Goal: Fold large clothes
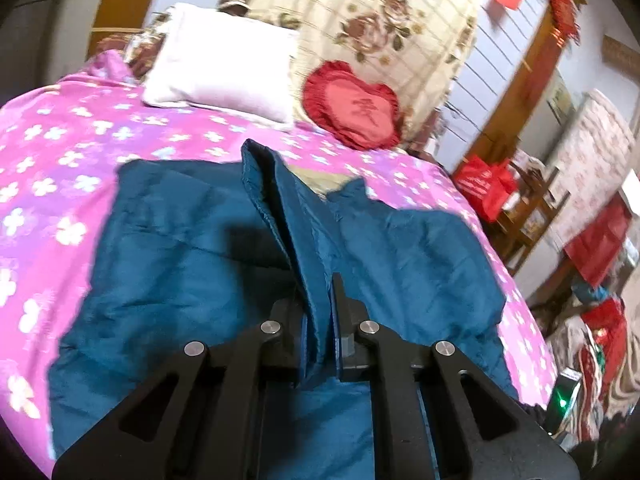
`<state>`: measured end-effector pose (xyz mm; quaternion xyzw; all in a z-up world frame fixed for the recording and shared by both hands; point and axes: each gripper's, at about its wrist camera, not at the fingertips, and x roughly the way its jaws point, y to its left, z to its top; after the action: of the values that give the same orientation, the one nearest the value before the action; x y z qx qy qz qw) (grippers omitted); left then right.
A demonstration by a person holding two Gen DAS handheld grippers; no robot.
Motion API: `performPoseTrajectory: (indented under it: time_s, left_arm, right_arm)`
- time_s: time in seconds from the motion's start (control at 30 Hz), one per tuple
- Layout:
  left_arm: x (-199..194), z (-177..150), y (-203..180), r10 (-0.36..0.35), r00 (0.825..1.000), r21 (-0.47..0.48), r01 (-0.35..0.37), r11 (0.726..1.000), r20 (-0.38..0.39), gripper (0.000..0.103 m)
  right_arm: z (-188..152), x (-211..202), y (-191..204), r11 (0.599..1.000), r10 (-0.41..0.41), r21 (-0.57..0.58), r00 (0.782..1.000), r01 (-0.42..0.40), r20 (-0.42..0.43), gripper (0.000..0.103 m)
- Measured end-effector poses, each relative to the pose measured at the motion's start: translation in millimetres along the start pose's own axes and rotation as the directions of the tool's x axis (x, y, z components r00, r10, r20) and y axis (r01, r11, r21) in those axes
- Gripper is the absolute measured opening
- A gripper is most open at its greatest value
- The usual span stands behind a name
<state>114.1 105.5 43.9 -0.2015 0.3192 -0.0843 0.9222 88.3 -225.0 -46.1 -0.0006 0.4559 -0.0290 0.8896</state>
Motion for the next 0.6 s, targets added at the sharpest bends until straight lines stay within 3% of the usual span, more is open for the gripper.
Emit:
performPoseTrajectory:
  time_s: [0.1, 0.23, 0.4, 0.6]
  left_arm:
    - [-5.3, 5.7, 16.7, 0.049, 0.999, -0.023, -0.049, 0.999, 0.016, 0.007]
    - [8.1, 3.6, 41.5, 0.125, 0.992, -0.057, -0.126, 0.990, -0.020, 0.007]
    - [18.9, -3.9, 47.0, 0.164, 0.985, -0.049, -0.166, 0.985, -0.056, 0.007]
    - [14.4, -9.6, 59.7, 0.146, 0.983, -0.101, -0.157, 0.982, -0.107, 0.006]
  right_arm:
    - [0.2, 1.9, -3.2, 1.000, 0.005, 0.003, 1.000, -0.005, -0.001, 0.103]
    - [1.7, 3.7, -6.2, 1.000, 0.013, 0.009, 1.000, -0.012, -0.005, 0.103]
    - [3.7, 6.3, -11.1, 1.000, 0.023, 0.015, 1.000, -0.023, -0.011, 0.103]
    - [3.6, 6.7, -11.1, 1.000, 0.021, 0.011, 1.000, -0.021, -0.011, 0.103]
